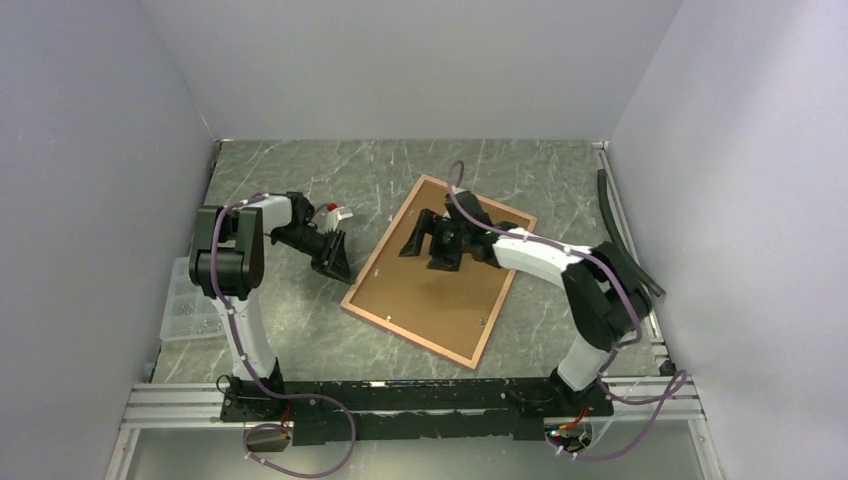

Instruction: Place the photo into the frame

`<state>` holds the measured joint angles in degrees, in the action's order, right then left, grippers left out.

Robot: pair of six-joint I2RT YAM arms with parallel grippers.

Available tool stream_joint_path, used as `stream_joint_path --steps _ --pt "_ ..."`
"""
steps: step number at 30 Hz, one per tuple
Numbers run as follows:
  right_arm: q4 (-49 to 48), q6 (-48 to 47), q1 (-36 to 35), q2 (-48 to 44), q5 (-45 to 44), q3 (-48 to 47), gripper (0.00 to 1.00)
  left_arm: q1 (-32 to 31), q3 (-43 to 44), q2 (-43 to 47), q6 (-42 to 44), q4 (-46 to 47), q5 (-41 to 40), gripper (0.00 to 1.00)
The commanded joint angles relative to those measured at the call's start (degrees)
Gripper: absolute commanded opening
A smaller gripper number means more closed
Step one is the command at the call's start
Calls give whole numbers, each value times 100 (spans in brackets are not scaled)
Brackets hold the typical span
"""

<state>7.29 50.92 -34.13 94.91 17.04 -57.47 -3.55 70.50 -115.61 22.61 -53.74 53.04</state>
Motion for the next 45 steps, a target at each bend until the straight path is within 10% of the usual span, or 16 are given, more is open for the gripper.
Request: stream_joint_path --steps 1,45 --pt "-785 266 -321 599 -18 -538 86 115 98 357 -429 415 257 26" --pt "-1797 1043 -1061 2417 522 -1489 77 -146 -107 -14 113 334 28 25"
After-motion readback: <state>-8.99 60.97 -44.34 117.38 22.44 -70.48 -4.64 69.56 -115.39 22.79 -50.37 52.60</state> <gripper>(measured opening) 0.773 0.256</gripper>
